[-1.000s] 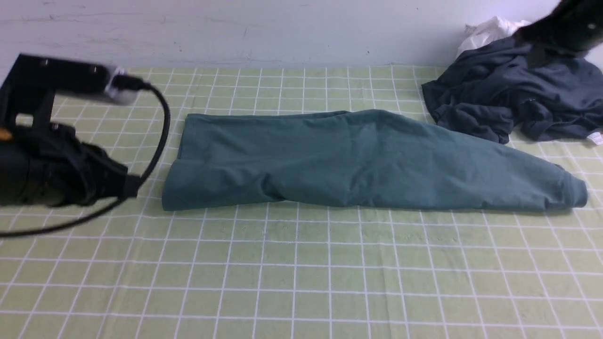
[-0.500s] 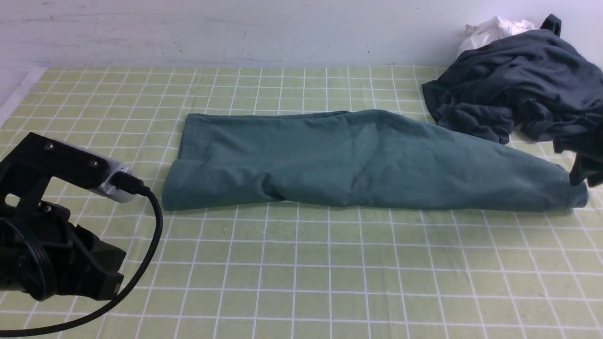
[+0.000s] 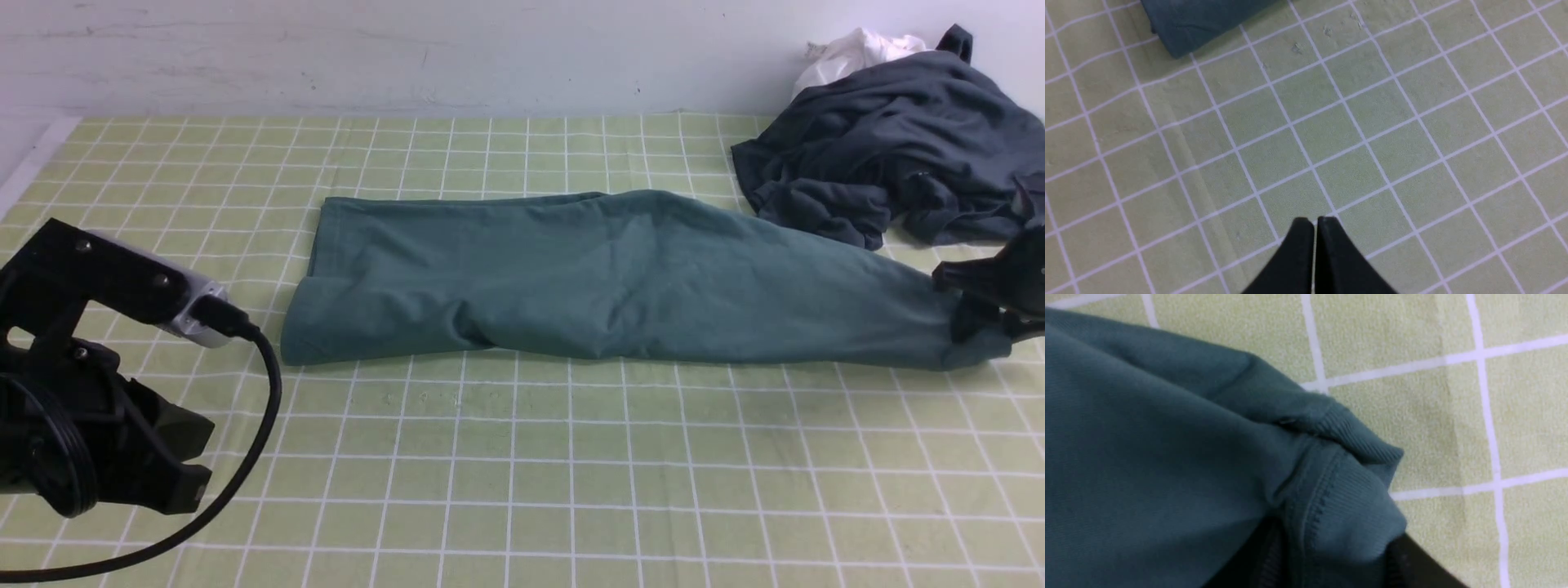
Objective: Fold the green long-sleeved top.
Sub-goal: Use the right arm to clamp the right edge of the fabric, then use the right arm to drag the right edge of the fabric to the left and folds it over the left edge
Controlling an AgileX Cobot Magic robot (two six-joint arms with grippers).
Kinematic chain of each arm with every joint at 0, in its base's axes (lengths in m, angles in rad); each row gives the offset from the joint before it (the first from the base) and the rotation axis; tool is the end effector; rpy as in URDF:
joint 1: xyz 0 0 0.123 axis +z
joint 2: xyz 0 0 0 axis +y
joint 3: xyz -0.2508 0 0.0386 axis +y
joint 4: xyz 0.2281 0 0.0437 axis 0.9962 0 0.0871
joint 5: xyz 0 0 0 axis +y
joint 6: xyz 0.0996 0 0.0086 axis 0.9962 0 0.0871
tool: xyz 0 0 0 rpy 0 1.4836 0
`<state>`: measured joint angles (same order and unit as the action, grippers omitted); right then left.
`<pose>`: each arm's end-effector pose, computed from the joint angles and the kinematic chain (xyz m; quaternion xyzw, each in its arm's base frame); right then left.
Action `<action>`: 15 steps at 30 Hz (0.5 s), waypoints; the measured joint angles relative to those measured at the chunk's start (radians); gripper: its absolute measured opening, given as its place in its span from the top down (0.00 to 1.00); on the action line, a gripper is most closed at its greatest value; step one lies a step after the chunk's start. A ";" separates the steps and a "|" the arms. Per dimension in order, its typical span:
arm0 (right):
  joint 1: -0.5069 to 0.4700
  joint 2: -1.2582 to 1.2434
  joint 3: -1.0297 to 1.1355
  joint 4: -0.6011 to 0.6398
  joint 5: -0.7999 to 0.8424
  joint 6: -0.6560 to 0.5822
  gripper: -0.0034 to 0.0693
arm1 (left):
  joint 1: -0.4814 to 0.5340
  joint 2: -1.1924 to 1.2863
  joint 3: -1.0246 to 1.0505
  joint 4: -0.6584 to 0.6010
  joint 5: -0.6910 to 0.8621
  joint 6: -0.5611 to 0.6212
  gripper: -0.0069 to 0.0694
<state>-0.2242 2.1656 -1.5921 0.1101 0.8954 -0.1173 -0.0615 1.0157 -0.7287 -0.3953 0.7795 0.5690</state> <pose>0.3985 -0.0821 0.1243 0.0833 0.9910 0.0293 0.1007 0.1865 -0.0386 0.2561 0.2020 0.9207 -0.0955 0.3200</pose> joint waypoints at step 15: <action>0.033 -0.316 -0.169 -0.158 0.014 -0.010 0.93 | 0.000 0.000 0.000 -0.032 0.020 0.001 0.91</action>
<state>-0.1914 1.8495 -1.7615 -0.0474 0.9094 -0.1270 -0.0615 1.0157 -0.7287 -0.4271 0.8000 0.5698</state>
